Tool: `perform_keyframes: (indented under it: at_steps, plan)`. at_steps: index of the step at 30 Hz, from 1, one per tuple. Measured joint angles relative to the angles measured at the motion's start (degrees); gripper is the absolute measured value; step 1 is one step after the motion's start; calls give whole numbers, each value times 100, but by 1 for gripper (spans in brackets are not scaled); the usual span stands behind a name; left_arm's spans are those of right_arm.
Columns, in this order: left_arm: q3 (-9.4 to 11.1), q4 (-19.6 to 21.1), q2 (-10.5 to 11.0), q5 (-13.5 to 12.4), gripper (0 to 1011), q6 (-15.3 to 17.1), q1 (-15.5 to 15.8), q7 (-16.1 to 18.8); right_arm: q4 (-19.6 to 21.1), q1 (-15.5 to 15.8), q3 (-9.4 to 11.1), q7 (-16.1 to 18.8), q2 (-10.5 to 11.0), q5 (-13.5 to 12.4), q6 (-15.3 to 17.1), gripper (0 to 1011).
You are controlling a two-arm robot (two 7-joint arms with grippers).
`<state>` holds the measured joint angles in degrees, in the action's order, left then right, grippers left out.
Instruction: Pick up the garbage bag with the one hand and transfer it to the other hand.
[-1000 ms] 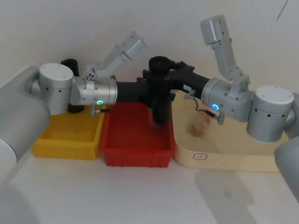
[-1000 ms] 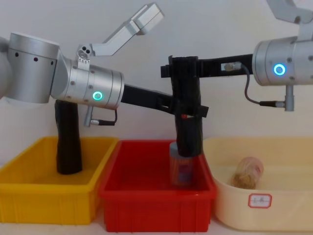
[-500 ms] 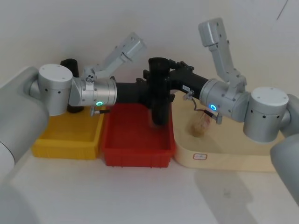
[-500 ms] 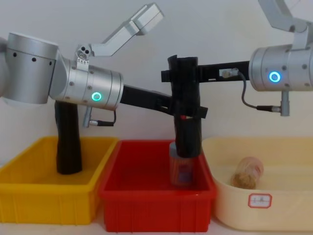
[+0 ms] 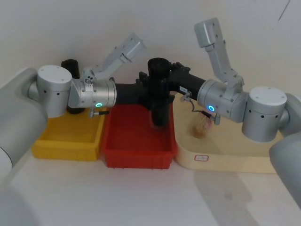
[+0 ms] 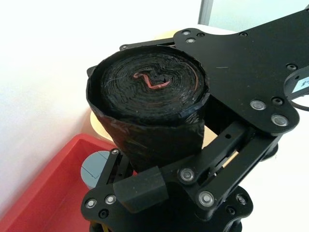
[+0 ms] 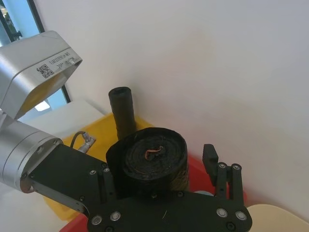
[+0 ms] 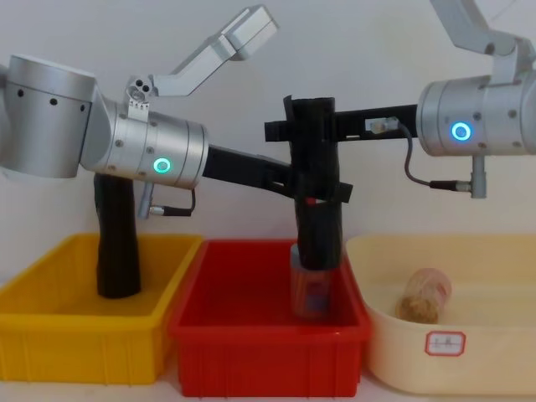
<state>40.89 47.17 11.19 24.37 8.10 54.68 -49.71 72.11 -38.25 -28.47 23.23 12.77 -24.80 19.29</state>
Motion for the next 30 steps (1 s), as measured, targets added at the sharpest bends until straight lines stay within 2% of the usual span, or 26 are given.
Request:
perform_keyframes:
  at_steps: [6, 12, 15, 16, 21, 30]
  plan:
    - [3, 23, 17, 10, 433, 17, -8, 14, 0, -14, -21, 15, -1, -18, -9, 983]
    - [3, 35, 25, 13, 433, 24, -11, 21, 0, -21, -36, 23, -1, -33, -14, 850]
    - [4, 41, 29, 15, 433, 28, -13, 23, 1, -24, -41, 26, -1, -39, -16, 744]
    - [3, 42, 29, 15, 433, 29, -13, 24, 2, -24, -42, 27, -1, -40, -17, 744]
    - [3, 46, 31, 18, 433, 33, -16, 29, 4, -26, -47, 32, -2, -44, -19, 560]
    - [2, 52, 35, 21, 433, 37, -19, 32, 4, -30, -53, 34, 0, -48, -19, 552]
